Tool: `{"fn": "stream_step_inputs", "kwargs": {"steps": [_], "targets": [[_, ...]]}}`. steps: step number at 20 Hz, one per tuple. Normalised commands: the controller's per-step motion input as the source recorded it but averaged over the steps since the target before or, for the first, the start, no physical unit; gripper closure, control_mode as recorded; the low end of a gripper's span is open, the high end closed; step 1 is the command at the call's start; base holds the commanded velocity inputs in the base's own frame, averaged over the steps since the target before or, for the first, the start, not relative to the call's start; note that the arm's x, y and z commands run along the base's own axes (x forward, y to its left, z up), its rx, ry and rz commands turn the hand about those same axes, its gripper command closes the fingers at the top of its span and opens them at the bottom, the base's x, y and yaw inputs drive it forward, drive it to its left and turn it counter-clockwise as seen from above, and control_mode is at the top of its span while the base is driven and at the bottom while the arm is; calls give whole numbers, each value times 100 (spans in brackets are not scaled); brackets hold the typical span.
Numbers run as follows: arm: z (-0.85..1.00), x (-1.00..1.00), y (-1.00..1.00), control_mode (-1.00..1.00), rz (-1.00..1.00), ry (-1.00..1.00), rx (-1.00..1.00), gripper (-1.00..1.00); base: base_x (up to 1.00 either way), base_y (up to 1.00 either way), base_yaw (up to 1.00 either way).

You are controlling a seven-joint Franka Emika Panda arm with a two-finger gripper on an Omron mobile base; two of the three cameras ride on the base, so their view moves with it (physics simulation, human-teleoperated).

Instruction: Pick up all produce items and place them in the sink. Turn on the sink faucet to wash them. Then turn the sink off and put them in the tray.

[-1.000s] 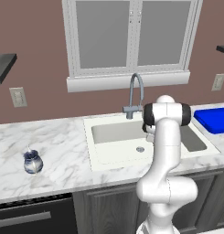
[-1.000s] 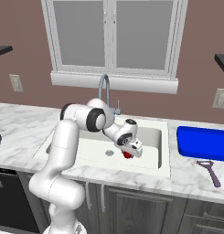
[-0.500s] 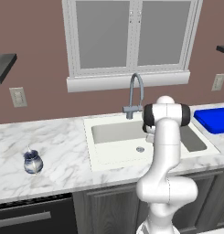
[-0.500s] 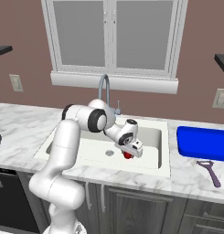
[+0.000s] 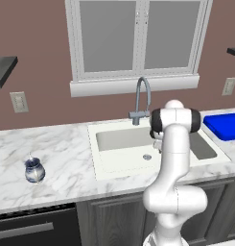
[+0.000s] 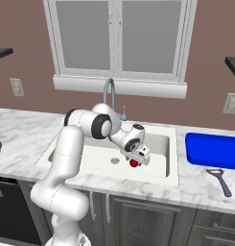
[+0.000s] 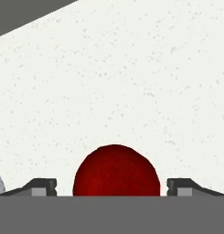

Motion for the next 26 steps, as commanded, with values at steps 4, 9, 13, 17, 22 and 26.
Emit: {"fn": "stream_step_inputs", "kwargs": {"steps": [4,9,13,17,22,26], "targets": [[34,-19,1,-100,0,-4,-4,-100,0,0,0],[49,-24,2,-100,0,-6,-6,-100,0,0,0],[54,-28,7,-100,0,-9,-6,-100,0,0,0],[63,-28,11,-100,2,-8,-4,-100,0,0,0],[62,-31,5,-100,3,-10,-3,-100,0,0,0],[82,-33,1,-100,0,-10,-2,-100,0,0,0]]}}
